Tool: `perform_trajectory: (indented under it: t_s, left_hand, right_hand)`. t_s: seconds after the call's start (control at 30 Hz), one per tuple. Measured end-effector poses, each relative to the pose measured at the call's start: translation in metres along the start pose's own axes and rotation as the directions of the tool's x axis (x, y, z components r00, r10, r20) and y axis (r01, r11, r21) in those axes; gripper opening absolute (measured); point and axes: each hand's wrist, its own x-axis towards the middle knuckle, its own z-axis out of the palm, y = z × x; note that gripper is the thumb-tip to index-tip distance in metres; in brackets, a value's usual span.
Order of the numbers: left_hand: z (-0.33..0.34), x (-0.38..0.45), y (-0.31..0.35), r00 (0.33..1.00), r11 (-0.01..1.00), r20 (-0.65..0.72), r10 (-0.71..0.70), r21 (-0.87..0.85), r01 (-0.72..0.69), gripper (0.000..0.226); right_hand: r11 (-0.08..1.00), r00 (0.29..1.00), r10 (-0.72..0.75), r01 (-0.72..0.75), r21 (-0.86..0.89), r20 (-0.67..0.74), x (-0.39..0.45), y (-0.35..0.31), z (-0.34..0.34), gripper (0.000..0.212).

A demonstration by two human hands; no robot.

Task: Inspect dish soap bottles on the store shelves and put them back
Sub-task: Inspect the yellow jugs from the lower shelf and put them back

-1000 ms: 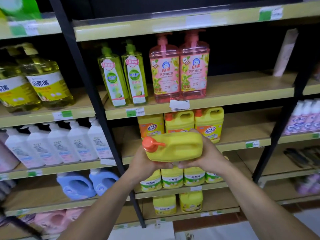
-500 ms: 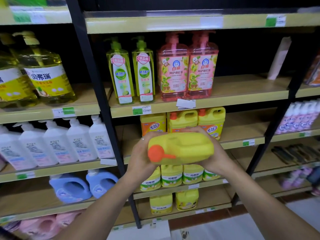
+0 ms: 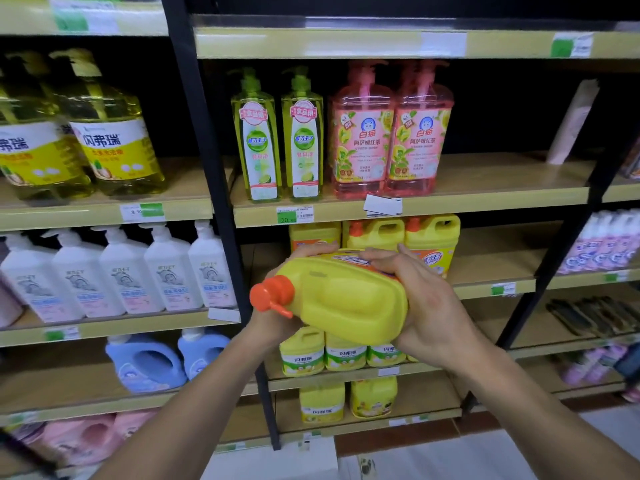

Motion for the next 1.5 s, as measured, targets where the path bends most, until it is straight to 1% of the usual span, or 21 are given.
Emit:
perform_trajectory:
  t_s: [0.03, 0.07, 0.1, 0.17, 0.2, 0.23, 0.27, 0.3, 0.33, 0.4, 0.47, 0.53, 0.67, 0.77, 0.83, 0.93, 1.07, 1.13, 1.23, 1.37, 1.5]
  left_hand:
    - [-0.002, -0.004, 0.002, 0.996, 0.987, 0.063, -0.065, 0.152, 0.054, 0.014]
    - [0.002, -0.008, 0.019, 0.996, 0.971, 0.058, -0.062, 0.234, 0.046, 0.023]
    - [0.003, -0.007, 0.027, 0.996, 0.974, 0.036, 0.084, 0.206, -0.089, 0.038]
    - [0.004, -0.010, 0.045, 0.919, 0.913, 0.092, 0.384, 0.114, -0.393, 0.048]
    - [0.005, -0.010, 0.049, 0.889, 0.895, 0.149, 0.434, 0.039, -0.444, 0.057]
    - [0.006, -0.010, 0.053, 0.890, 0.905, 0.164, 0.426, -0.055, -0.423, 0.066]
    - [0.009, -0.013, 0.059, 0.915, 0.927, 0.168, 0.367, -0.148, -0.345, 0.070]
    - [0.013, -0.017, 0.063, 0.937, 0.931, 0.180, 0.300, -0.267, -0.247, 0.071]
    - [0.018, -0.019, 0.066, 0.950, 0.916, 0.214, 0.229, -0.377, -0.136, 0.070]
    - [0.024, -0.016, 0.081, 0.958, 0.873, 0.264, 0.112, -0.487, 0.032, 0.067]
    - [0.025, -0.012, 0.097, 0.954, 0.841, 0.300, 0.012, -0.519, 0.153, 0.056]
    - [0.024, -0.010, 0.110, 0.942, 0.845, 0.335, -0.032, -0.494, 0.205, 0.054]
    - [0.026, -0.002, 0.119, 0.911, 0.844, 0.388, -0.136, -0.437, 0.312, 0.058]
    - [0.030, 0.006, 0.119, 0.881, 0.808, 0.432, -0.193, -0.440, 0.393, 0.061]
    - [0.031, 0.011, 0.116, 0.852, 0.758, 0.470, -0.230, -0.462, 0.460, 0.049]
    - [0.036, 0.021, 0.106, 0.812, 0.691, 0.544, -0.210, -0.505, 0.517, 0.045]
    - [0.046, 0.029, 0.100, 0.787, 0.637, 0.594, -0.164, -0.546, 0.545, 0.047]
    - [0.051, 0.032, 0.098, 0.787, 0.634, 0.597, -0.155, -0.551, 0.542, 0.047]
    - [0.058, 0.037, 0.096, 0.813, 0.630, 0.567, -0.131, -0.586, 0.510, 0.046]
    - [0.067, 0.036, 0.100, 0.856, 0.578, 0.509, -0.094, -0.672, 0.463, 0.042]
    - [0.087, 0.028, 0.099, 0.871, 0.538, 0.488, -0.055, -0.720, 0.437, 0.041]
  right_hand:
    - [0.999, 1.000, 0.017, -0.017, 0.035, 0.001, 0.000, -0.004, -0.003, 0.081]
    - [0.996, 0.999, 0.041, -0.041, 0.077, 0.004, 0.000, -0.006, -0.008, 0.079]
    - [0.990, 0.997, 0.076, -0.077, 0.116, 0.012, 0.002, -0.009, -0.014, 0.076]
    - [0.961, 0.974, 0.224, -0.227, 0.158, 0.034, 0.007, -0.013, -0.030, 0.071]
    - [0.927, 0.947, 0.318, -0.321, 0.192, 0.050, 0.012, -0.016, -0.039, 0.071]
    - [0.869, 0.910, 0.407, -0.413, 0.273, 0.080, 0.016, -0.017, -0.046, 0.072]
    - [0.778, 0.868, 0.480, -0.489, 0.395, 0.130, 0.020, -0.015, -0.050, 0.071]
    - [0.648, 0.822, 0.536, -0.546, 0.530, 0.191, 0.023, -0.011, -0.053, 0.067]
    - [0.474, 0.762, 0.584, -0.599, 0.646, 0.279, 0.026, -0.008, -0.052, 0.062]
    - [0.155, 0.624, 0.648, -0.670, 0.726, 0.437, 0.035, -0.006, -0.048, 0.060]
    - [-0.003, 0.540, 0.665, -0.688, 0.726, 0.515, 0.041, -0.003, -0.045, 0.062]
    - [-0.058, 0.506, 0.662, -0.701, 0.711, 0.553, 0.045, -0.001, -0.047, 0.052]
    - [-0.102, 0.438, 0.681, -0.737, 0.668, 0.587, 0.045, 0.006, -0.056, 0.051]
    - [-0.112, 0.398, 0.734, -0.727, 0.677, 0.550, 0.042, 0.009, -0.059, 0.053]
    - [-0.094, 0.380, 0.783, -0.711, 0.697, 0.493, 0.042, 0.008, -0.061, 0.052]
    - [-0.075, 0.371, 0.819, -0.688, 0.722, 0.438, 0.043, 0.008, -0.066, 0.050]
    - [-0.072, 0.362, 0.821, -0.701, 0.709, 0.441, 0.043, 0.009, -0.075, 0.053]
    - [-0.046, 0.367, 0.829, -0.707, 0.706, 0.422, 0.043, 0.008, -0.077, 0.057]
    - [0.044, 0.362, 0.880, -0.709, 0.704, 0.309, 0.039, 0.008, -0.078, 0.053]
    - [0.180, 0.432, 0.880, -0.686, 0.705, 0.196, 0.029, 0.000, -0.065, 0.037]
    - [0.374, 0.573, 0.819, -0.564, 0.736, 0.023, 0.019, -0.026, -0.030, 0.048]
